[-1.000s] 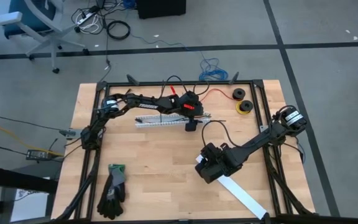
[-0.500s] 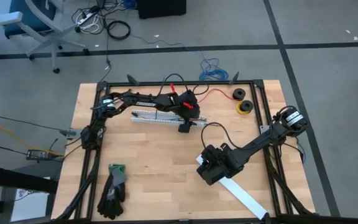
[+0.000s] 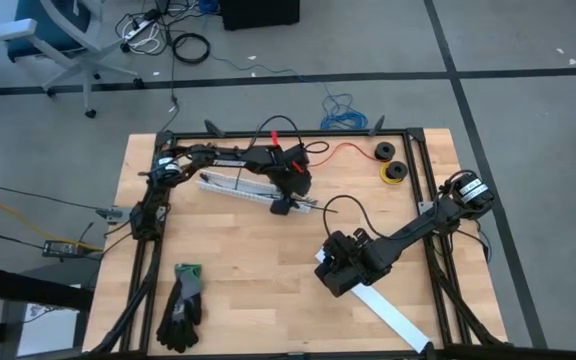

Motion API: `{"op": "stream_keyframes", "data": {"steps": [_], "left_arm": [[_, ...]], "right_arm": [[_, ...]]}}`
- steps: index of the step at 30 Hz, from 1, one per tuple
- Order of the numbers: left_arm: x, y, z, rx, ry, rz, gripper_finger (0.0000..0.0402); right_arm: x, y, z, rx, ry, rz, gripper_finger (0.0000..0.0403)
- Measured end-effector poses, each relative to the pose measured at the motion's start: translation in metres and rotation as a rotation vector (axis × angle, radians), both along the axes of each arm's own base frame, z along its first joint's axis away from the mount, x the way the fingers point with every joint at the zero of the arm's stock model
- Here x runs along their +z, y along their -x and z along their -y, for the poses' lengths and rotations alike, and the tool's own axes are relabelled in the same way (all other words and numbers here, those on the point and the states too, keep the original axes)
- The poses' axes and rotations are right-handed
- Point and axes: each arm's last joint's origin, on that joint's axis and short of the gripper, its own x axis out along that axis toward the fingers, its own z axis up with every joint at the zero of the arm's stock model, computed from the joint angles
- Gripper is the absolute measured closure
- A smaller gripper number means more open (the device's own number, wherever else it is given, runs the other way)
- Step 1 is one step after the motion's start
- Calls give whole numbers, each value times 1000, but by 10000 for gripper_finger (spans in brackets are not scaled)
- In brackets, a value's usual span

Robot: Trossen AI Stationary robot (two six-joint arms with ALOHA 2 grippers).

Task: Ziptie cables
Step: Close the cable duct with the cable duct lid

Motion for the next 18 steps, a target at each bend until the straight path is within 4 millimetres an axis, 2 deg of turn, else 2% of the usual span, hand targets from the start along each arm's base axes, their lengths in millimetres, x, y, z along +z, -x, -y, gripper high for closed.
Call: {"op": "stream_keyframes", "data": {"steps": [4, 9, 13, 18], "left_arm": [[2, 5, -7, -7, 75, 16, 197], [7, 13, -10, 17, 45, 15, 198], [14, 29, -8, 80, -21, 29, 198], [17, 61, 0, 170, -49, 74, 198]], "right_arm": [[0, 1, -2, 8, 0, -1, 211], [-2, 4, -5, 16, 20, -2, 211], [-11, 11, -4, -13, 24, -2, 211], [-23, 17, 0, -61, 0, -15, 211]]}}
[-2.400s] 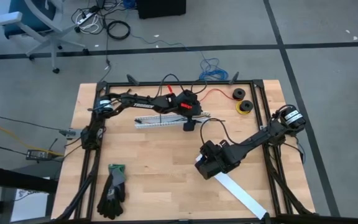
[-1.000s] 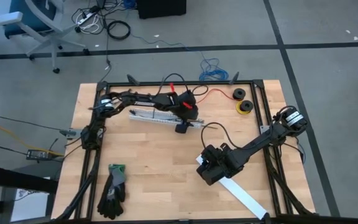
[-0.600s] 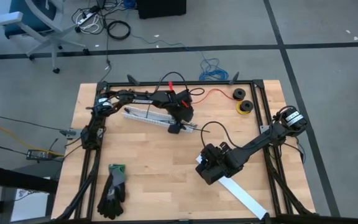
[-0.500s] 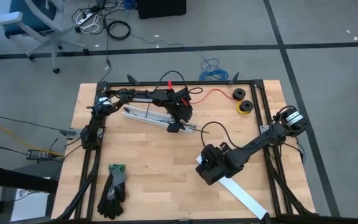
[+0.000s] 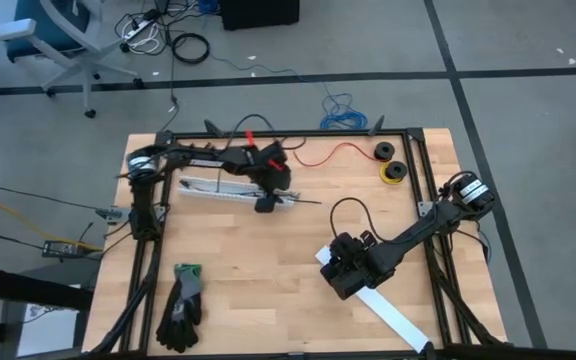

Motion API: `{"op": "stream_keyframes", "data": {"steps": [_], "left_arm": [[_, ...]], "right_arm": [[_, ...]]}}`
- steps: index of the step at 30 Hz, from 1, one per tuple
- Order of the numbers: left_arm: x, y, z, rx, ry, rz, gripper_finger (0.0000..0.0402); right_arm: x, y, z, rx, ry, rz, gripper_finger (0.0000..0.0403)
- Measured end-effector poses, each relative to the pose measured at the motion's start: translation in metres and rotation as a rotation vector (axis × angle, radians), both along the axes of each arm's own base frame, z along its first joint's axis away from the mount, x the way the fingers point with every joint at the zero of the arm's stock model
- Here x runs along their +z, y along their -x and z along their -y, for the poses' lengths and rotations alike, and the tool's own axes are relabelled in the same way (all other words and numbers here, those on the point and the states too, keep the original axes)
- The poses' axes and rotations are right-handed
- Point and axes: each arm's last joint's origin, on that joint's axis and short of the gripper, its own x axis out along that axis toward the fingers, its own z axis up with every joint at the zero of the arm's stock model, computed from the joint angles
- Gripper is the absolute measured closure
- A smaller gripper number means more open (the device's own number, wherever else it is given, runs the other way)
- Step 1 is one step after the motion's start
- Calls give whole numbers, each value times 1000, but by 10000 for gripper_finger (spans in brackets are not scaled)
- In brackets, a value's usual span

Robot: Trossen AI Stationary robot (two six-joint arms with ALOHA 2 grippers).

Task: Ziptie cables
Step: Close the cable duct with the cable duct lid

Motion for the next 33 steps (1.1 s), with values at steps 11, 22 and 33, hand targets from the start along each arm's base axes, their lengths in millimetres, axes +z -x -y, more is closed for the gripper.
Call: {"op": "stream_keyframes", "data": {"steps": [11, 22, 33], "left_arm": [[-23, 52, 27, 47, -65, 281, 198], [-23, 51, 33, -50, 2, 307, 198], [-26, 51, 41, -136, -25, 278, 160]], "right_arm": [[-1, -6, 6, 24, 23, 19, 211], [0, -13, 9, 41, 20, 49, 211], [0, -14, 8, 41, 11, 67, 211]]}}
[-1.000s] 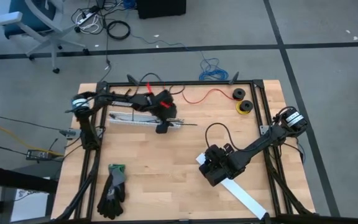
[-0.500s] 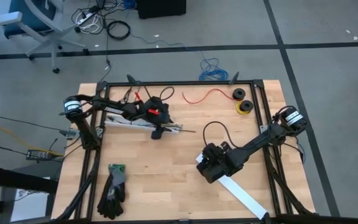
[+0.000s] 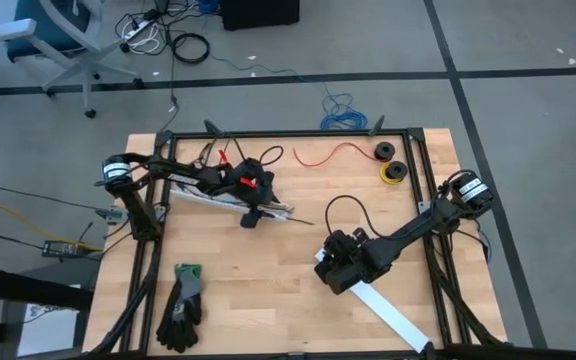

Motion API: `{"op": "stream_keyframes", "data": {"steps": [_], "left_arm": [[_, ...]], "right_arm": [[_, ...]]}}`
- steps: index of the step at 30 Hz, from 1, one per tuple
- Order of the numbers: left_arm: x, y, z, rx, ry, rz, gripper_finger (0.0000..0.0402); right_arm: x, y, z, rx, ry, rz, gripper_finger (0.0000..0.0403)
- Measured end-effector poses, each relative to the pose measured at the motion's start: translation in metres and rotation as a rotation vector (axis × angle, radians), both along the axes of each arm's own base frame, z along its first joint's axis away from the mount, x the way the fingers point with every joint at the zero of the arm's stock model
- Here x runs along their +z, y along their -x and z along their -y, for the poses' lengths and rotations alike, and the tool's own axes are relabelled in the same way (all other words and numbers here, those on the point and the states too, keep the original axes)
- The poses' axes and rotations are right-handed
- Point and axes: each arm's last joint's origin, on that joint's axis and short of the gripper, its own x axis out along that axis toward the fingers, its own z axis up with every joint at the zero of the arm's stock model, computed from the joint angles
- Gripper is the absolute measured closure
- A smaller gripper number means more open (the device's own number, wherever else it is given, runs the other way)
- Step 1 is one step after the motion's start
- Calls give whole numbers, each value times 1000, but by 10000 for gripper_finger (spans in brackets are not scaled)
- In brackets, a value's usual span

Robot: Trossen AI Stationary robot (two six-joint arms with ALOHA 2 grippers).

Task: Ziptie cables
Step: Close the cable duct with the cable duct lid

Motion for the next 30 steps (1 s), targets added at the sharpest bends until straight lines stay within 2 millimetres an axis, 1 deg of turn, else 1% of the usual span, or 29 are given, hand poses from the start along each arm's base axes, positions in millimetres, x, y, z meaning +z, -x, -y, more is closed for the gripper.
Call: {"op": "stream_keyframes", "data": {"steps": [5, 10, 18, 24, 27, 30], "left_arm": [[1, -2, 3, -12, -15, 11, 120], [2, -7, 4, -21, -32, 67, 107], [-22, -16, 6, -38, -23, 62, 106], [-24, -20, 6, -29, -16, 101, 111], [-24, -20, 6, -30, -17, 101, 126], [-24, -20, 6, -30, -17, 101, 149]], "right_arm": [[0, -1, 0, 0, -4, 9, 211], [0, -1, 0, -1, -6, 12, 211], [1, -2, -1, -2, -8, 22, 211], [1, -2, -1, -1, -9, 22, 211], [1, -2, -1, 3, -6, 20, 211], [1, -2, -1, 4, -6, 20, 211]]}}
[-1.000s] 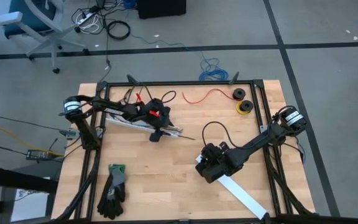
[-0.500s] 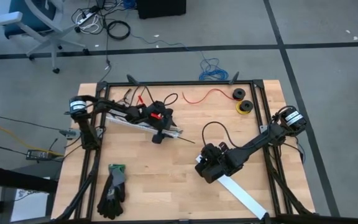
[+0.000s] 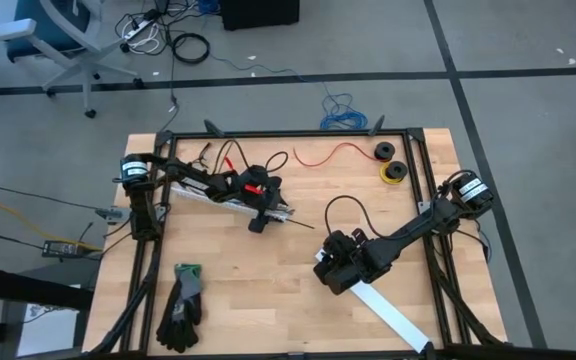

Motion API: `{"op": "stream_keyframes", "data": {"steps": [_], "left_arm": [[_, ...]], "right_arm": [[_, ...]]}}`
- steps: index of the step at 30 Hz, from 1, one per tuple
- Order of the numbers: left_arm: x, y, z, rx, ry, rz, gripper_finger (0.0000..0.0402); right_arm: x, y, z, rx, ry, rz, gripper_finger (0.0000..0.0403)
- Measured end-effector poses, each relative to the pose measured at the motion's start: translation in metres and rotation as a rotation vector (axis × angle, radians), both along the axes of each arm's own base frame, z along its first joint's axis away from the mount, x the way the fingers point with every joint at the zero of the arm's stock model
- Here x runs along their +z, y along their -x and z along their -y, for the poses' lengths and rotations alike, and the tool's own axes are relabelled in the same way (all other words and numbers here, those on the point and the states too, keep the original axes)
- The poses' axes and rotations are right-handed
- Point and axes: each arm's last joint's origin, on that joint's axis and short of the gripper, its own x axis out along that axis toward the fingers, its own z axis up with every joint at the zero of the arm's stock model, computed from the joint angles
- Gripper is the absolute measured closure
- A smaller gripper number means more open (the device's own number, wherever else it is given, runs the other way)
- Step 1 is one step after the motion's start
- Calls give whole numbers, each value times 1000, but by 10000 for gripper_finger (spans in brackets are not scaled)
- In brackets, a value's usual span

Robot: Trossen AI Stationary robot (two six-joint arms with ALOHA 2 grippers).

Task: Ziptie cables
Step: Close the cable duct with the cable duct lid

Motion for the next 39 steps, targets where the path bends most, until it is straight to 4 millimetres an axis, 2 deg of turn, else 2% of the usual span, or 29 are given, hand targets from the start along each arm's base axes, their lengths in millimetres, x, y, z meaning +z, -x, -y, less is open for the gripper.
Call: {"op": "stream_keyframes", "data": {"steps": [6, 17, 23, 30, 39], "left_arm": [[0, 0, 0, -2, 1, 0, 180], [0, 0, 0, 0, 1, -3, 177], [0, 0, 0, 1, 1, -5, 176], [0, 0, 0, 20, 23, -12, 176], [0, 0, 0, 21, 24, -13, 176]], "right_arm": [[0, 0, 0, 0, 1, 0, 211], [-1, -6, 10, -21, -55, -19, 211], [-1, -10, 12, 45, -113, -54, 205], [-3, -7, 8, 90, -89, -64, 150], [-25, 12, -3, 67, -134, -36, 58]]}}
